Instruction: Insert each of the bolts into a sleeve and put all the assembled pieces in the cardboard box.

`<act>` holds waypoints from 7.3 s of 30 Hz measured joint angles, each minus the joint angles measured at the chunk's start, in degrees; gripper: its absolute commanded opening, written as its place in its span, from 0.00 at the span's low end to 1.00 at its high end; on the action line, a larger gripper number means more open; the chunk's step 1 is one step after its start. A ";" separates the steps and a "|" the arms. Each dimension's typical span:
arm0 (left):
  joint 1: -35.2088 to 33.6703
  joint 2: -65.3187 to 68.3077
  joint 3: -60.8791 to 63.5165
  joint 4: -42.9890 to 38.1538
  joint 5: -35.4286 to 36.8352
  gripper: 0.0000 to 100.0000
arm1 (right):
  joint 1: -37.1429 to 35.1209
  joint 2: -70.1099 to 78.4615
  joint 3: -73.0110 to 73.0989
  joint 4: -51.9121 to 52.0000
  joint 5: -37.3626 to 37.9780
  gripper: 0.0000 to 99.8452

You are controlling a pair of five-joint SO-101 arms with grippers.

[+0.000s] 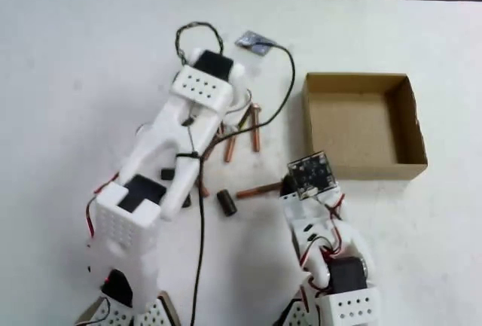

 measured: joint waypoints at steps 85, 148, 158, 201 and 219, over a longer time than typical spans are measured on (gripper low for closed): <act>9.05 -112.62 102.33 -73.49 8.26 0.02 | -24.70 0.00 2.29 -30.51 -10.64 0.02; 8.00 -113.23 114.90 -76.22 8.35 0.29 | -22.95 -0.09 2.29 -32.09 -10.73 0.02; 3.08 -113.23 112.09 -76.22 8.35 0.29 | -22.77 -0.09 2.29 -32.00 -10.73 0.02; -19.60 -129.32 81.05 -21.01 6.68 0.02 | -16.09 -0.09 2.29 -23.82 -10.73 0.02; -25.05 -132.92 99.25 -18.02 5.71 0.02 | -8.35 -0.09 -0.70 -13.45 -10.73 0.02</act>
